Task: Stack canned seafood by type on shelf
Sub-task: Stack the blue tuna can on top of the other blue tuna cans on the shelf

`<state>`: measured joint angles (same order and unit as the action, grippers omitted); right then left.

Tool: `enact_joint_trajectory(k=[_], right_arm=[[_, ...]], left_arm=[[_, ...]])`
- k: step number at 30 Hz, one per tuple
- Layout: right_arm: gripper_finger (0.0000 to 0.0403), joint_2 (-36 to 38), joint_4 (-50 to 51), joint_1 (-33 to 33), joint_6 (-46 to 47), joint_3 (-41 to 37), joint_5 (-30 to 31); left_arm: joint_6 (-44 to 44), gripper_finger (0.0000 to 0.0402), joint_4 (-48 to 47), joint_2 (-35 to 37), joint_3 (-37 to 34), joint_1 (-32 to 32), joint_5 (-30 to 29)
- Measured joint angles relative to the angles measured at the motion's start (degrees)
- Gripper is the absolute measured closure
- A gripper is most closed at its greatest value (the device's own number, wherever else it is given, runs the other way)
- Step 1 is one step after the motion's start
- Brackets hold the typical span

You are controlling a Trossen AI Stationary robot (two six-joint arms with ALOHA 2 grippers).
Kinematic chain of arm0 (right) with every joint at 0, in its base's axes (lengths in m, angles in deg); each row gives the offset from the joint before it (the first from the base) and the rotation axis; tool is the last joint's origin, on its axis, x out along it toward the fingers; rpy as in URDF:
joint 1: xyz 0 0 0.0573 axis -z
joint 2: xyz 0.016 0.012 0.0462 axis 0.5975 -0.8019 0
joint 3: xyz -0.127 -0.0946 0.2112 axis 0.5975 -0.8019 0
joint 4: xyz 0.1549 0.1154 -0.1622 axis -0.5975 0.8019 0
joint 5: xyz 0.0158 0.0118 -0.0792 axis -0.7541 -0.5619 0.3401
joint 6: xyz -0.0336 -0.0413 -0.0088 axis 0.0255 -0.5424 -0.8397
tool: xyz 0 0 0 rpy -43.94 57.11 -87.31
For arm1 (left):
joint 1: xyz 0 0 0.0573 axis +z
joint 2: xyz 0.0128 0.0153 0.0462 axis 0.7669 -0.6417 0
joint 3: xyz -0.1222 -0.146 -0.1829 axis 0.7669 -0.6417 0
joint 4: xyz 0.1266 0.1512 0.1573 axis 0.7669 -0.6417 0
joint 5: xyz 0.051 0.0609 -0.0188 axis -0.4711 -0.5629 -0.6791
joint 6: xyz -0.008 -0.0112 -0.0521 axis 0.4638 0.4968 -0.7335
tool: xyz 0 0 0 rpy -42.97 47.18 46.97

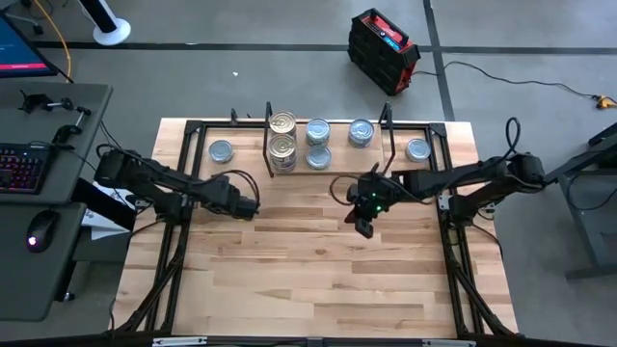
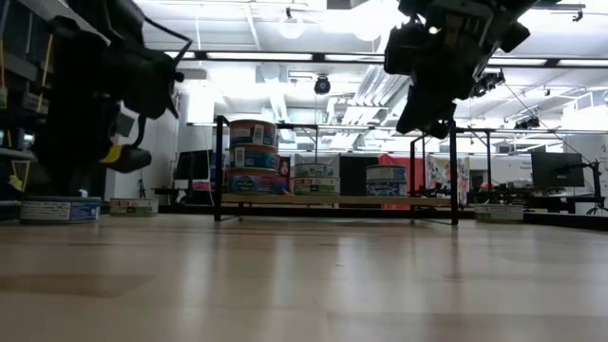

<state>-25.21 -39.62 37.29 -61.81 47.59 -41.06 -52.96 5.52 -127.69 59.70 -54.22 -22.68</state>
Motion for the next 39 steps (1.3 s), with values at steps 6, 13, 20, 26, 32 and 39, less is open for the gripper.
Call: enact_joint_trajectory(k=[6,13,20,26,32,39], right_arm=[[0.0403,0.02,0.93,-3.68,-1.04,0.0,0.37],[0.0403,0.02,2.86,-9.96,-1.73,0.0,0.53],[0.0403,0.02,1.99,-17.02,9.11,0.0,4.16],[0.0403,0.02,-6.9,-26.07,25.03,0.0,14.9],[0.0403,-1.57,-12.31,-32.41,42.1,0.0,29.01],[0.0403,-9.72,-9.93,-32.77,52.25,0.0,31.42]], left_arm=[[-5.62,0.0401,5.02,0.17,-2.14,-0.5,-0.87],[-5.5,0.0401,26.01,-0.31,0.31,-3.8,0.65],[0.81,0.0401,58.62,-11.48,2.47,-8.85,2.04],[15.87,0.0401,69.16,-22.03,12.61,-13.07,8.64],[39.84,0.0401,66.42,-19.56,19.0,-15.46,8.77],[56.58,0.0401,62.03,-16.71,19.3,-19.61,7.78]])
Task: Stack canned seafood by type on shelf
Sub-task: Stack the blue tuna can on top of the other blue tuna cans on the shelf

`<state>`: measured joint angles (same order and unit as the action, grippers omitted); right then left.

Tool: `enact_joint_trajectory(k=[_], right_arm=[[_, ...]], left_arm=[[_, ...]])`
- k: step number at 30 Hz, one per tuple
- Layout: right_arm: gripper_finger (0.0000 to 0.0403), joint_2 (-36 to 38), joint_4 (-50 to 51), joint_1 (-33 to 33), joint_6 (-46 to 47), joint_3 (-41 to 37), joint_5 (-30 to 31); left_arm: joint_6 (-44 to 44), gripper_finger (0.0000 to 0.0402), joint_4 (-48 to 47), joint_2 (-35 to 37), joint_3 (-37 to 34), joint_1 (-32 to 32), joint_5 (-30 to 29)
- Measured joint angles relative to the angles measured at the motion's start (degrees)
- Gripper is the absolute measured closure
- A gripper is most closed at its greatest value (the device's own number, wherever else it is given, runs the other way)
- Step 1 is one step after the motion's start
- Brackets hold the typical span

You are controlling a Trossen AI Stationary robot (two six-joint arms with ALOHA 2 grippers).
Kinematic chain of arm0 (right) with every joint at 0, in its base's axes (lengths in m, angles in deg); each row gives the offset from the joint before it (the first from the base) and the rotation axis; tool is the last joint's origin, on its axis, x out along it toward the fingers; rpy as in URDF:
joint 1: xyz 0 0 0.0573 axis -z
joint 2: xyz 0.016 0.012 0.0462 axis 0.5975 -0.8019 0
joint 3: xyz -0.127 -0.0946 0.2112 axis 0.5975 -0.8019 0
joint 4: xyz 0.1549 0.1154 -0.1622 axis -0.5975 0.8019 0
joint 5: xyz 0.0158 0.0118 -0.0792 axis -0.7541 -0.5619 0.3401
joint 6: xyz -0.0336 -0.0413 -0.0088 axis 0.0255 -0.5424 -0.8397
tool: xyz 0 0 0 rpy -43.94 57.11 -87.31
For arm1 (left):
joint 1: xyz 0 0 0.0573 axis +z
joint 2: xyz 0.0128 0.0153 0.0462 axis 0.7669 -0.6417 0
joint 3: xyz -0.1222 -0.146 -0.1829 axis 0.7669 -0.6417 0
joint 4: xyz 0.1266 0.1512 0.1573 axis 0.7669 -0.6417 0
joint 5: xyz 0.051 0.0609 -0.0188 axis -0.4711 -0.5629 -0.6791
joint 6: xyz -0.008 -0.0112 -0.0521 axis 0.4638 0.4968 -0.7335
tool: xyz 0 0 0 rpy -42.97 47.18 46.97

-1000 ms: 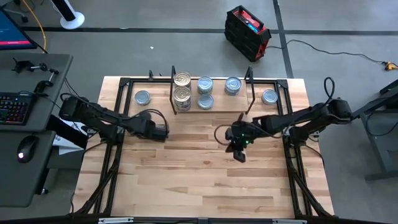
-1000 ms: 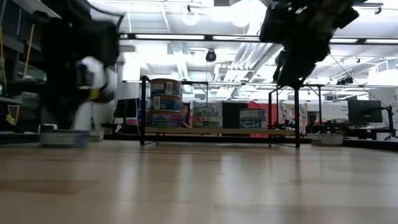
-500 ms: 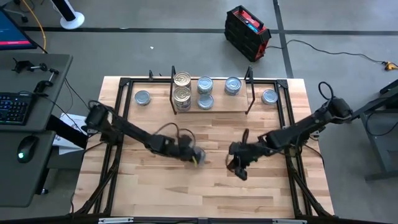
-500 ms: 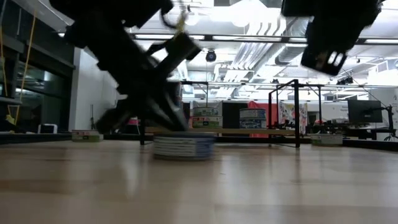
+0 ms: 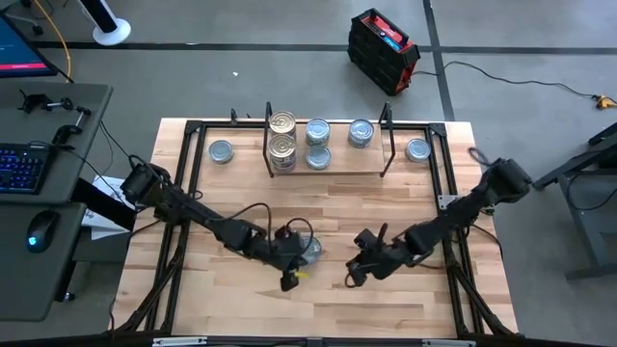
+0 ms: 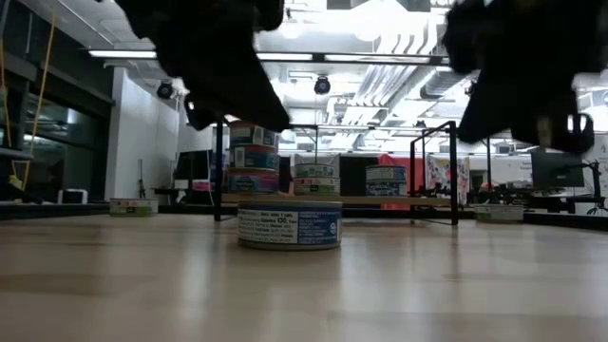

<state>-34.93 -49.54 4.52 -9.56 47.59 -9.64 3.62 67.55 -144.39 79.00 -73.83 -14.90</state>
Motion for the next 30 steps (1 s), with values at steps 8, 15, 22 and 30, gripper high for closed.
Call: enact_joint_trajectory(k=[8,15,22,30], right_arm=[[0.0403,-12.43,-11.04,3.63,0.51,0.0,-1.08],[0.0403,-16.9,-14.33,6.32,-2.02,0.0,1.69],[0.0403,-16.99,-14.96,8.83,-4.66,0.0,4.75],[0.0403,-16.99,-16.19,11.13,-8.49,0.02,2.41]], left_arm=[[9.04,0.0401,-2.89,-2.13,-0.02,-2.08,-7.49],[15.14,0.0401,-7.57,-1.95,0.04,-0.3,-8.93],[18.0,0.0401,-8.38,-3.84,0.07,0.44,-7.74],[20.18,0.0402,-7.31,-7.05,0.36,0.57,-7.66]])
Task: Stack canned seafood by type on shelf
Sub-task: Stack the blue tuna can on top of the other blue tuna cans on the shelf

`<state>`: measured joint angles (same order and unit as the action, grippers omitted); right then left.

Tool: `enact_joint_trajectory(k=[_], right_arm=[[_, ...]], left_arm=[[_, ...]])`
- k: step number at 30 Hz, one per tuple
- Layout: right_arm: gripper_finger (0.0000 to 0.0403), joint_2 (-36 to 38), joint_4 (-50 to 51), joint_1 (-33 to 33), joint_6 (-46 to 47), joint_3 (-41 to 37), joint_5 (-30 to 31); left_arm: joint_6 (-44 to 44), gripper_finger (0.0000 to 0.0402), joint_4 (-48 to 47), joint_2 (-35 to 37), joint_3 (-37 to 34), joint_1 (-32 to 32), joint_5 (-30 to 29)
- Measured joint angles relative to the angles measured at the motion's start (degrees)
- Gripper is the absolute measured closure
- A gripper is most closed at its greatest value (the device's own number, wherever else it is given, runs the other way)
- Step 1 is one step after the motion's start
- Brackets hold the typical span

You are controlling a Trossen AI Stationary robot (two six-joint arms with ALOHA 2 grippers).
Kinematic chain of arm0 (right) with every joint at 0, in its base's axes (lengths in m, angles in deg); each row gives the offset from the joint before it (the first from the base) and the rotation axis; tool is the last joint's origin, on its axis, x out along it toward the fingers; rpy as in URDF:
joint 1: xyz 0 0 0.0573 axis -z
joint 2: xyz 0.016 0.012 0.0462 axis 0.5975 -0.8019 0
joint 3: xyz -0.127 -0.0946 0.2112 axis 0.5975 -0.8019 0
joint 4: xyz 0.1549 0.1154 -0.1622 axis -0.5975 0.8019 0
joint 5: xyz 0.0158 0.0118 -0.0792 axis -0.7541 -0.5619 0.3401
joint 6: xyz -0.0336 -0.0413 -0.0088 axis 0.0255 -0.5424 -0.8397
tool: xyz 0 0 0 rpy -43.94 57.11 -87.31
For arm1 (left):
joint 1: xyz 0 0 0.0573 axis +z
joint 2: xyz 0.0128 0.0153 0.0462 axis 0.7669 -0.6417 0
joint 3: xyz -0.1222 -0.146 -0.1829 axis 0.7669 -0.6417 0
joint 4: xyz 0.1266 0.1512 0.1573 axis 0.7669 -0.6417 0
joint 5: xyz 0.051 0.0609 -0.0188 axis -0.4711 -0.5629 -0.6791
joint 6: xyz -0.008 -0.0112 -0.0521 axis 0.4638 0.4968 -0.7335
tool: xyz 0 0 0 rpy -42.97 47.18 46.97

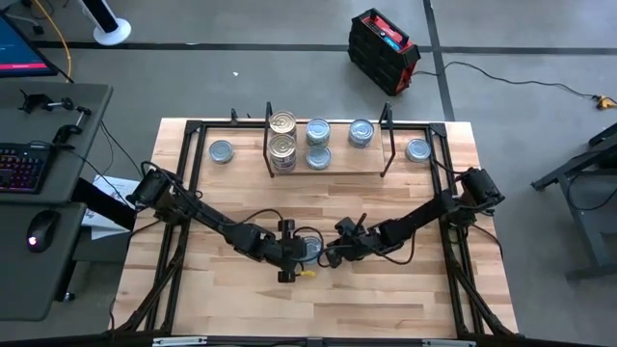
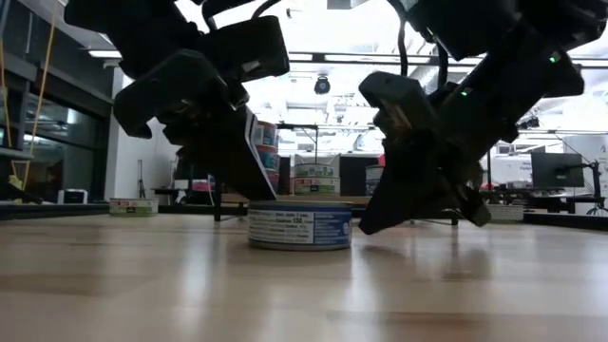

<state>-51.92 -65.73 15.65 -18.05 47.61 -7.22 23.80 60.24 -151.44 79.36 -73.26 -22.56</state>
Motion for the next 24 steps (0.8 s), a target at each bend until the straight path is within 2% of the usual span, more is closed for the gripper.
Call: enact_joint_trajectory(k=[6,16,18,24], right_arm=[[0.0403,-0.25,-8.25,0.55,-3.79,-0.14,-0.74],[0.0403,0.62,-10.17,0.51,-3.88,4.07,0.58],[0.0403,0.81,-12.29,0.47,-4.22,5.58,-2.06],[0.0403,0.67,-9.44,0.46,-9.97,9.1,-3.81]], left_arm=[[0.55,0.0401,-0.34,-0.26,-0.09,0.34,0.26],[0.33,0.0401,-0.34,-0.17,-0.14,-0.62,0.81],[0.47,0.0401,-0.08,-0.82,-0.22,-0.84,-0.13],[-1.31,0.0401,-0.78,-0.93,-0.44,-1.42,-0.53]])
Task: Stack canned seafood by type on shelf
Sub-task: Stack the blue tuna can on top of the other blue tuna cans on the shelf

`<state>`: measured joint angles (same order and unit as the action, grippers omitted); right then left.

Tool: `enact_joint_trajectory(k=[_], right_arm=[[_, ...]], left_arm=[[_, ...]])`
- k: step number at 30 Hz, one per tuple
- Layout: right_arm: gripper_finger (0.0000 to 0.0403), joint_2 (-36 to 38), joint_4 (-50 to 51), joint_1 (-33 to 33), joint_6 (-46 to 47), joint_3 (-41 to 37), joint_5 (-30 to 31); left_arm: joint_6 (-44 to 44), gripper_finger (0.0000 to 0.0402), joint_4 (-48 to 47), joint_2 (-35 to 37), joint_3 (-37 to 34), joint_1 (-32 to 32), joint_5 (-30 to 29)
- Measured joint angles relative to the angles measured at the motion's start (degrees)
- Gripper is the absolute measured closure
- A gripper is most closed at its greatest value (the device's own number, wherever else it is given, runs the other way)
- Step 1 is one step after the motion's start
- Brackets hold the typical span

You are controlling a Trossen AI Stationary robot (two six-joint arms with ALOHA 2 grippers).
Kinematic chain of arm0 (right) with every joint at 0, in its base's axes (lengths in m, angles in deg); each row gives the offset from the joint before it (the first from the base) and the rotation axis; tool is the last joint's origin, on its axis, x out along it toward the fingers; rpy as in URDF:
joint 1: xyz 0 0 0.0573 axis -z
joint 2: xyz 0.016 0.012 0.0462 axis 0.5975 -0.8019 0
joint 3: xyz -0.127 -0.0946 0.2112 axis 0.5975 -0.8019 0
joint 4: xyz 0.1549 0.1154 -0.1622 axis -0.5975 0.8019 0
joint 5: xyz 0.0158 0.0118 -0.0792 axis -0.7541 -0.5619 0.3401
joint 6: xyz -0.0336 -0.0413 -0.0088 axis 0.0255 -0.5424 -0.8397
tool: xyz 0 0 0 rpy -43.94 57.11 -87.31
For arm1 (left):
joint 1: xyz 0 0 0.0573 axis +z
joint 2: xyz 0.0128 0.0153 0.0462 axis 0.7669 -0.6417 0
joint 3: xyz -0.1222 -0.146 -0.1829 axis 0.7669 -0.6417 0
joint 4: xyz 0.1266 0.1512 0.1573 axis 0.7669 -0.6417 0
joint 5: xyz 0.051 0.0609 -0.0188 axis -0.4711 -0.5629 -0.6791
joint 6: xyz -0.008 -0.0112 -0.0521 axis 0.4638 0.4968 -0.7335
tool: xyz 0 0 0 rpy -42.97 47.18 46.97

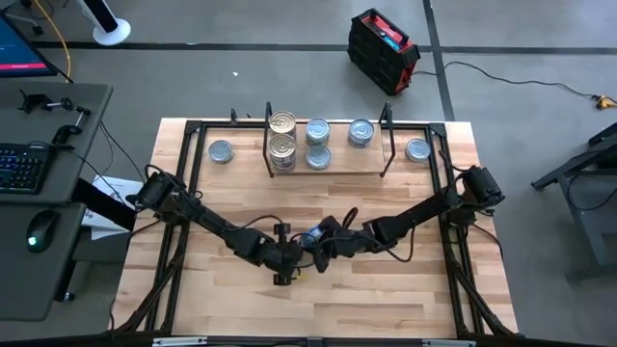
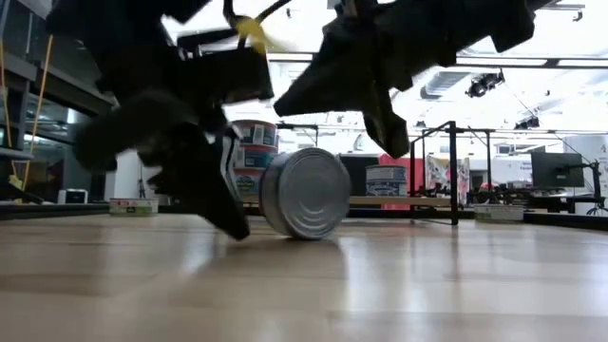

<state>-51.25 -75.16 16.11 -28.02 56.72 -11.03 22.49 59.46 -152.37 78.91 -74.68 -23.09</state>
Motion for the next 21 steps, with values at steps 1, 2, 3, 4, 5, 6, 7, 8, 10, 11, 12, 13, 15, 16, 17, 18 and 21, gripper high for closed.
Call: enact_joint_trajectory(k=[1,2,3,4,5,6,7,8,10,11,12,13,15,16,17,18,21], right_arm=[[0.0403,0.05,0.41,0.03,-0.56,0.52,0.15],[0.0403,0.04,1.47,0.01,-1.55,0.82,0.09],[0.0403,-0.09,2.58,-0.06,-2.59,1.1,-0.16],[0.0403,-0.19,3.14,-0.08,-3.56,1.53,-0.18],[0.0403,-0.1,3.42,-0.15,-4.74,2.15,-0.3],[0.0403,0.4,3.94,-0.15,-6.03,2.64,-0.49],[0.0403,0.91,5.02,-0.09,-7.52,3.24,-0.7],[0.0403,1.62,6.55,-0.07,-8.99,3.77,-1.07],[0.0403,3.11,11.82,-0.04,-12.47,4.6,-1.4],[0.0403,4.19,14.78,-0.04,-14.13,5.13,-1.4],[0.0403,5.35,17.71,-0.04,-15.66,5.72,-1.42],[0.0403,6.79,20.61,0.27,-16.82,6.43,-1.44],[0.0403,9.13,25.68,0.72,-18.42,7.85,-1.93],[0.0403,10.04,27.89,1.07,-18.83,8.43,-2.23],[0.0403,10.74,30.28,1.35,-18.86,8.92,-2.24],[0.0402,11.32,32.5,1.52,-18.72,9.39,-2.25],[0.0389,12.33,38.65,1.2,-20.03,11.6,-4.35]], left_arm=[[-0.89,0.0401,-0.37,-0.16,-0.17,-0.02,-0.05],[-1.72,0.0401,-0.18,-0.15,-0.18,-0.02,-0.04],[-2.51,0.0401,0.08,0.05,-0.03,0.0,-0.08],[-3.15,0.0401,0.23,0.23,0.1,-0.02,-0.11],[-3.46,0.0401,0.07,0.43,0.11,-0.02,-0.07],[-3.62,0.0401,-0.77,0.57,0.09,-0.07,-0.05],[-3.72,0.0401,-1.65,0.74,0.06,-0.13,0.06],[-4.18,0.0401,-2.46,1.07,0.06,-0.13,0.21],[-6.44,0.0401,-5.7,2.41,0.06,-0.16,0.41],[-7.89,0.0401,-7.65,3.23,0.08,-0.17,0.42],[-9.33,0.0401,-9.87,4.16,0.06,-0.17,0.48],[-10.77,0.0401,-12.1,5.27,0.06,-0.17,0.48],[-13.57,0.0401,-15.55,7.51,0.08,-0.38,-0.47],[-14.92,0.0401,-17.32,8.7,0.07,-0.68,-1.35],[-16.31,0.0401,-18.24,9.83,-0.15,-1.01,-2.52],[-17.66,0.0401,-18.23,10.79,-0.59,-1.48,-3.78],[-21.89,0.0401,-17.36,13.68,-3.4,-2.91,-5.89]])
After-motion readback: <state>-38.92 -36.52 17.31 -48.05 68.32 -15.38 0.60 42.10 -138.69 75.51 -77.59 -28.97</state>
